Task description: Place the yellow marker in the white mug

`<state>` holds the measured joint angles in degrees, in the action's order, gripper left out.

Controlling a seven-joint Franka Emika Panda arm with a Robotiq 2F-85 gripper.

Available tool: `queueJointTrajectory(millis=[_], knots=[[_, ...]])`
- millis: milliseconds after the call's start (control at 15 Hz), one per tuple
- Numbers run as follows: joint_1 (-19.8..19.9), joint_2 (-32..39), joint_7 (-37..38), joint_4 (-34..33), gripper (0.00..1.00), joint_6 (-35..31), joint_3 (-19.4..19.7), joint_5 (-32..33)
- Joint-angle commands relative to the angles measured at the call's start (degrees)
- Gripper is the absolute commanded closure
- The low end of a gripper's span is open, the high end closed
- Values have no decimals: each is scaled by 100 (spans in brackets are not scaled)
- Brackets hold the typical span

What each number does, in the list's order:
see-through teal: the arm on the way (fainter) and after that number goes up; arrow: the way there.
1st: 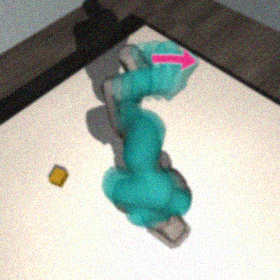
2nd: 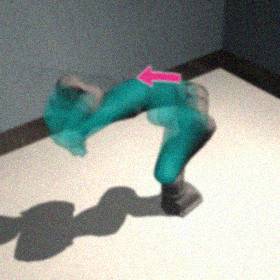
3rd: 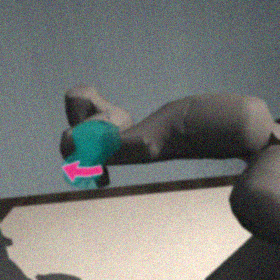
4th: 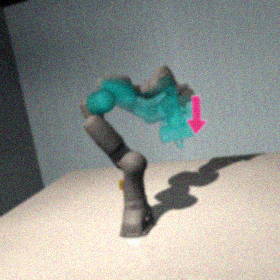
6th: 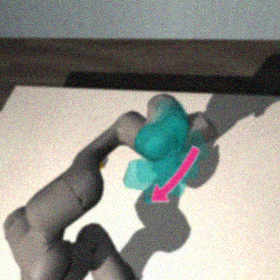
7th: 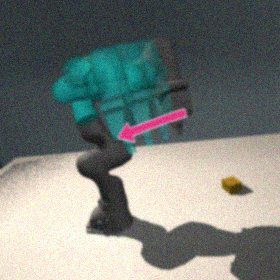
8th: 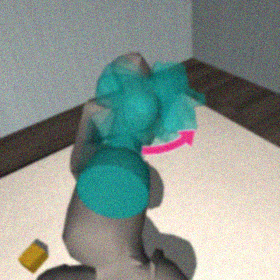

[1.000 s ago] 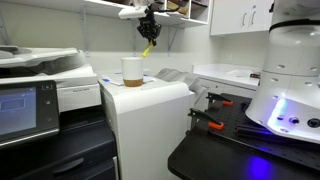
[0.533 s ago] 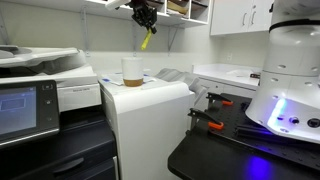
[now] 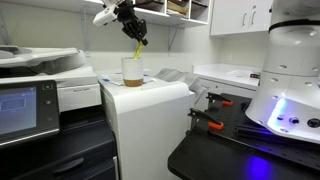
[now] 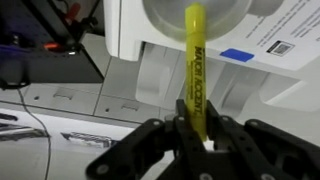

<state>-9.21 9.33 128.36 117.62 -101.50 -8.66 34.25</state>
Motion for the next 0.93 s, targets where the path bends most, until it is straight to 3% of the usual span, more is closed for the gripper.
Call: queueJointTrajectory(millis=[0,333,467,867], knots=[[-145,294,-42,-232,53,-212,87,75],[-124,-319,-286,88,15,-904,117,-10],[-20,-636,-637,169,2,-1066,128,-323],[220,-1631,-2793,860,0,-1932,248,-1963]])
